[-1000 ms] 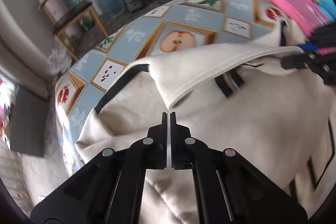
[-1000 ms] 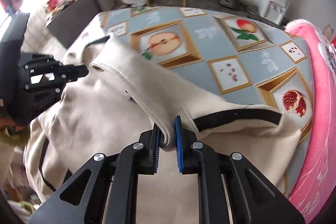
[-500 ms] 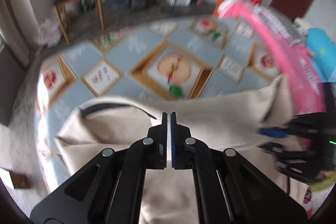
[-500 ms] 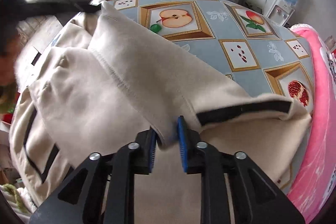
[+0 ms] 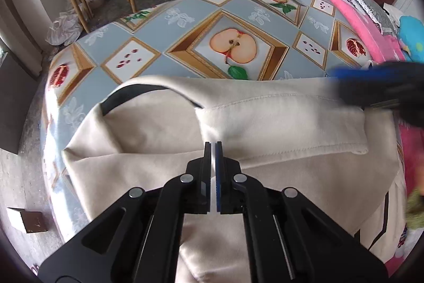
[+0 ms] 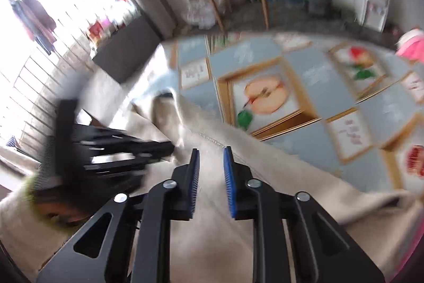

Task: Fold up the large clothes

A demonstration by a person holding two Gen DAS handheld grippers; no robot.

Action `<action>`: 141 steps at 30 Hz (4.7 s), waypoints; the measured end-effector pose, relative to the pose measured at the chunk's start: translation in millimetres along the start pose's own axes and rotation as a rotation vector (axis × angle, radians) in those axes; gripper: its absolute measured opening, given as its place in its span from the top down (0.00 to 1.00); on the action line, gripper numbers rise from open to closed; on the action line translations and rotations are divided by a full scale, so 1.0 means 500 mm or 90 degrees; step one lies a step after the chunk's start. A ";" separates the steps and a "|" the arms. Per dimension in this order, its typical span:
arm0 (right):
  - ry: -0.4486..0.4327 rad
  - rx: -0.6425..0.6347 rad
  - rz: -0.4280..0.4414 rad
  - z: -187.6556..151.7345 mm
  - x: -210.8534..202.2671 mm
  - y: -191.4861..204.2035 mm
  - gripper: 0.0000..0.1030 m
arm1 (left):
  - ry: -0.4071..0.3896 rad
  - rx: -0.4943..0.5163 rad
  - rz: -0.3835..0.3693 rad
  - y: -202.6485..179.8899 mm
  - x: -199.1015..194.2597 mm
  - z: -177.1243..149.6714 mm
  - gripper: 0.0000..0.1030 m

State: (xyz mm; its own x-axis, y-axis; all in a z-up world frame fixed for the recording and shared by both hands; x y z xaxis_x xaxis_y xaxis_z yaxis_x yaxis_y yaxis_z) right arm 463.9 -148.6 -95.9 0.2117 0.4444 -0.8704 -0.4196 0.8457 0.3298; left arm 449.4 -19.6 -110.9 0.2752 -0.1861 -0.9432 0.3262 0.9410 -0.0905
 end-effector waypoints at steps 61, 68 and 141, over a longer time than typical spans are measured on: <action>-0.064 0.052 -0.032 -0.013 -0.064 -0.072 0.74 | -0.020 0.071 0.053 -0.037 0.065 0.041 0.88; 0.007 0.057 -0.050 -0.037 0.033 -0.083 0.74 | -0.101 0.050 0.053 -0.010 -0.019 0.047 0.86; -0.095 0.383 -0.103 -0.932 -0.310 -0.037 0.42 | -0.104 -0.246 -0.099 0.051 -0.221 -0.830 0.77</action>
State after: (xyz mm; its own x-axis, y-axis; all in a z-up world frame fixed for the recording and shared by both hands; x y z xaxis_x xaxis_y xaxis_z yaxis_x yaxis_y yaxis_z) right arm 27.5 -370.7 -137.5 0.3697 0.2971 -0.8804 0.1869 0.9044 0.3836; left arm 52.1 142.1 -141.7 0.3991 -0.3471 -0.8487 0.0214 0.9289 -0.3698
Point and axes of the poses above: each gripper's, at about its wrist camera, not at the fingertips, and x roughly the way its jaws point, y to its left, z to its top, the point moved 8 cm from there along x, roughly the way its jaws point, and after that the axes turned 5 degrees about y, right-handed, at the moved point
